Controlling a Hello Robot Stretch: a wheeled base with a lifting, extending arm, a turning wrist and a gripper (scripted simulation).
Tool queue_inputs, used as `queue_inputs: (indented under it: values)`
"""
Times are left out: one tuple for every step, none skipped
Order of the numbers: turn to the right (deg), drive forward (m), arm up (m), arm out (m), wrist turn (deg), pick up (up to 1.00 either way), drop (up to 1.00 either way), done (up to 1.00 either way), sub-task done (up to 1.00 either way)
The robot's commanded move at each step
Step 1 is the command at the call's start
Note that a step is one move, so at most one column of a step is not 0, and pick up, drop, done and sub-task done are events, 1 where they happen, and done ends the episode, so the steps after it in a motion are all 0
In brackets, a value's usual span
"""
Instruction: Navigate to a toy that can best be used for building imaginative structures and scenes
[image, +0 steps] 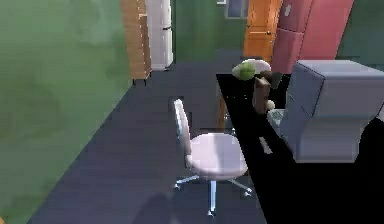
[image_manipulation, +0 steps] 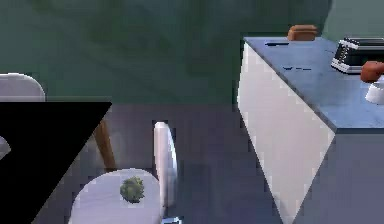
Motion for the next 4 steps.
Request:
queue_inputs:
  values:
    - [-33.0,0.00,0.00,0.00,0.0,0.00,0.00,0.00,0.00]
    - [0.0,1.00,0.00,0.00,0.0,0.00,0.00,0.00,0.00]
    - [-12.0,0.00,0.00,0.00,0.0,0.00,0.00,0.00,0.00]
    - [0.0,0.25,0.00,0.00,0.0,0.00,0.00,0.00,0.00]
